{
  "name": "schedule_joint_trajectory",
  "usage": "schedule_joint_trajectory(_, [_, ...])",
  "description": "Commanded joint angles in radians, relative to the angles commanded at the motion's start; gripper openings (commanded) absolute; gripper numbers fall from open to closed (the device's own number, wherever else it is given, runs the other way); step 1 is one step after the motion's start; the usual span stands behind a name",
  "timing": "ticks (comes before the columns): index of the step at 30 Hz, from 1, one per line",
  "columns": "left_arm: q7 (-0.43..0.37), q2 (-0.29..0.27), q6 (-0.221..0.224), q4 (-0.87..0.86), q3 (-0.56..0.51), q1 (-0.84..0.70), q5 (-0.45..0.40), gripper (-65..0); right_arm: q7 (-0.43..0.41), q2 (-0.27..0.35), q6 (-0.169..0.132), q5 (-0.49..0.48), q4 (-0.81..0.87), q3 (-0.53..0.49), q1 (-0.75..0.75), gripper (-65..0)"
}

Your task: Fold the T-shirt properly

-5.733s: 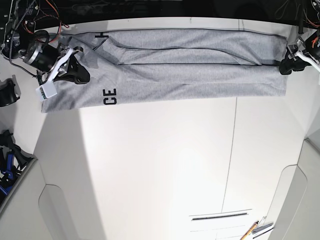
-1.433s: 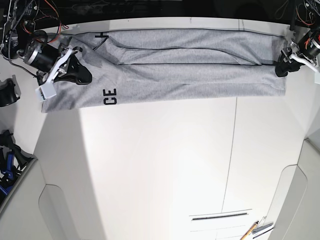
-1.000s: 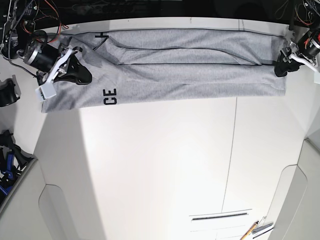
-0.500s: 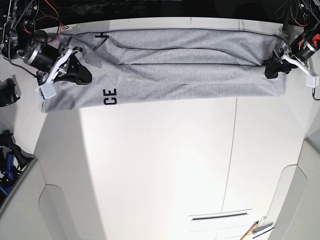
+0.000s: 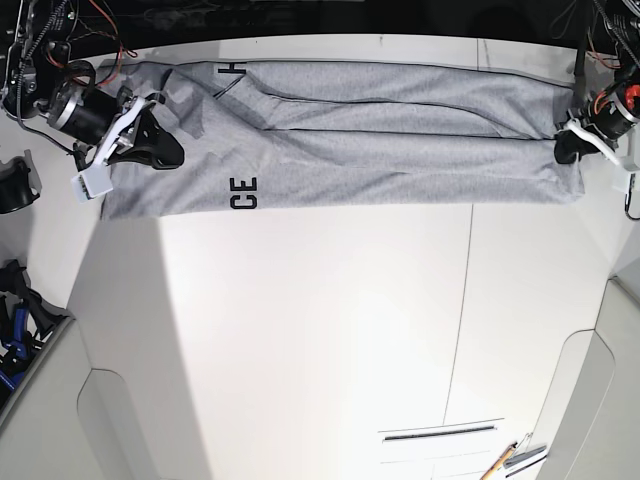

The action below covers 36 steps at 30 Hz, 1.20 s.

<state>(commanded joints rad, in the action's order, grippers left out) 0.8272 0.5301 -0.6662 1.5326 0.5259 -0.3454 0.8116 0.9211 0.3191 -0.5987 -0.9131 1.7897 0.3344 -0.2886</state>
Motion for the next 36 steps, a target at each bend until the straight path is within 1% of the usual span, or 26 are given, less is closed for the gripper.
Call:
schedule_joint_trajectory(1, [0.000,0.011,0.004,0.014,0.000,0.011,-0.030,-65.0,0.000,0.000,0.000,0.000,0.000,0.000,0.000,-65.0])
schedule_joint_trajectory(2, [0.000,0.023,0.018,0.030,0.000,0.019,-0.056,-65.0,0.000,0.000,0.000,0.000,0.000,0.000,0.000,-65.0])
schedule_joint_trajectory(4, [0.000,0.052,0.061,0.077,0.000,0.028,-0.093,-65.0,0.000,0.000,0.000,0.000,0.000,0.000,0.000,-65.0])
schedule_joint_trajectory(5, [0.002,0.066,0.079,0.111,0.000,0.027,-0.100,-65.0,0.000,0.000,0.000,0.000,0.000,0.000,0.000,-65.0])
schedule_joint_trajectory(7, [0.041,0.077,0.105,0.191,0.000,0.027,-0.107,-65.0,-0.001,0.000,0.000,0.000,0.000,0.000,0.000,-65.0])
schedule_joint_trajectory(9, [0.094,0.076,0.106,0.281,-0.002,0.026,-0.104,-65.0,0.000,0.000,0.000,0.001,0.000,0.000,0.000,-65.0])
schedule_joint_trajectory(11, [0.122,0.068,0.106,0.363,-0.017,0.026,-0.102,-65.0,0.000,0.000,0.000,0.006,0.000,0.000,0.000,-65.0])
schedule_joint_trajectory(12, [0.140,0.068,0.108,0.396,-0.034,0.027,-0.097,-65.0,0.000,0.000,0.000,0.009,0.000,0.000,0.000,-65.0])
schedule_joint_trajectory(14, [0.171,0.068,0.139,0.460,-0.093,0.026,-0.091,-65.0,0.000,0.000,0.000,0.009,0.000,0.000,0.000,-65.0])
schedule_joint_trajectory(18, [0.167,0.060,0.139,0.522,-0.266,0.024,-0.098,-65.0,0.000,0.000,0.000,0.021,0.000,0.000,0.000,-65.0])
schedule_joint_trajectory(20, [0.164,0.028,0.139,0.523,-0.354,0.029,-0.109,-65.0,-0.001,0.000,0.000,0.033,0.000,0.000,0.000,-65.0])
schedule_joint_trajectory(23, [0.160,-0.047,0.139,0.523,-0.468,0.032,-0.216,-65.0,-0.001,0.000,0.000,0.034,0.000,0.000,0.000,-65.0])
schedule_joint_trajectory(27, [0.140,-0.125,0.139,0.523,-0.575,0.032,-0.277,-65.0,-0.005,0.000,0.000,0.035,0.000,0.000,0.000,-65.0])
schedule_joint_trajectory(30, [0.119,-0.177,0.139,0.523,-0.607,0.038,-0.306,-65.0,-0.004,0.000,0.000,0.035,0.000,0.000,0.000,-65.0])
schedule_joint_trajectory(34, [0.118,-0.235,0.140,0.520,-0.607,0.066,-0.309,-65.0,0.000,0.000,0.000,0.042,0.000,0.000,0.000,-65.0])
schedule_joint_trajectory(36, [0.111,-0.257,0.139,0.509,-0.607,0.077,-0.311,-65.0,0.000,0.000,0.000,0.042,0.000,0.000,0.000,-63.2])
